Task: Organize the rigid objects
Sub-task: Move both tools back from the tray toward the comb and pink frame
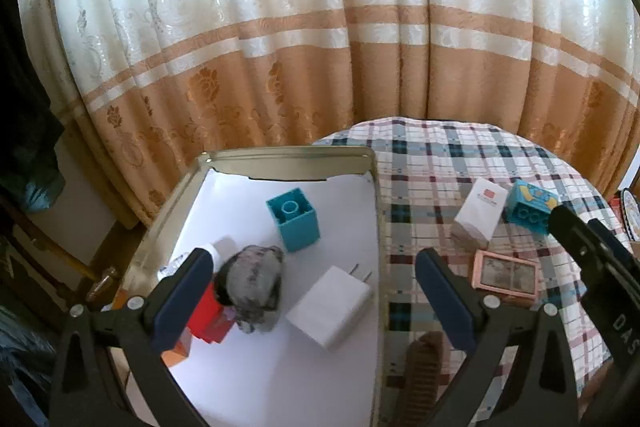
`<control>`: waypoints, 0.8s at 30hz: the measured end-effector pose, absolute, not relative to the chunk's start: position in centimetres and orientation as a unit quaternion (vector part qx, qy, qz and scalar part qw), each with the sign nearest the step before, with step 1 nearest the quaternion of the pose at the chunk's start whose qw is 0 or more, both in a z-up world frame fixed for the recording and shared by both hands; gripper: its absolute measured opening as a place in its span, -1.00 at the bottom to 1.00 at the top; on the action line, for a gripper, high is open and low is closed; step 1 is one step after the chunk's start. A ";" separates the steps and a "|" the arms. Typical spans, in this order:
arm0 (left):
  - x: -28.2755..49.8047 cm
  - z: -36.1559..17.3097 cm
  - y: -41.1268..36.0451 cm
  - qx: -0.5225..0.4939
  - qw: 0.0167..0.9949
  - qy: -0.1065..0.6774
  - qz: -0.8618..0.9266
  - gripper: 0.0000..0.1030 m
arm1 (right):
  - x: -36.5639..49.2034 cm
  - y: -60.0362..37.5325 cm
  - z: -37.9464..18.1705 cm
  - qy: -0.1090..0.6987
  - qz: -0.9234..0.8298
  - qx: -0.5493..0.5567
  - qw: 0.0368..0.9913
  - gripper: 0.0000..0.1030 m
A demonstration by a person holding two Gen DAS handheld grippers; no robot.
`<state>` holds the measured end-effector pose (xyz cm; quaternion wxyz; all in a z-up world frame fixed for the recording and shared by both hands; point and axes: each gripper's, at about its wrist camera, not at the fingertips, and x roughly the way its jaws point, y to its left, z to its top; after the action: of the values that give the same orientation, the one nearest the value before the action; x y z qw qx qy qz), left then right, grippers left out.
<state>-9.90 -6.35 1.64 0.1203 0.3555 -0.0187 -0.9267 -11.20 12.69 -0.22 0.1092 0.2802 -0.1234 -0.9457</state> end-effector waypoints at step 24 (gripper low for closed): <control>-8.3 0.9 1.1 0.348 0.053 -0.057 -0.934 0.99 | -10.0 18.4 -0.5 -0.093 -0.963 0.253 0.032 0.34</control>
<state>-8.34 1.13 0.87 0.0533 0.3478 -0.0570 -0.9343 -9.95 18.44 -0.51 0.0319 0.2528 -0.0928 -0.9625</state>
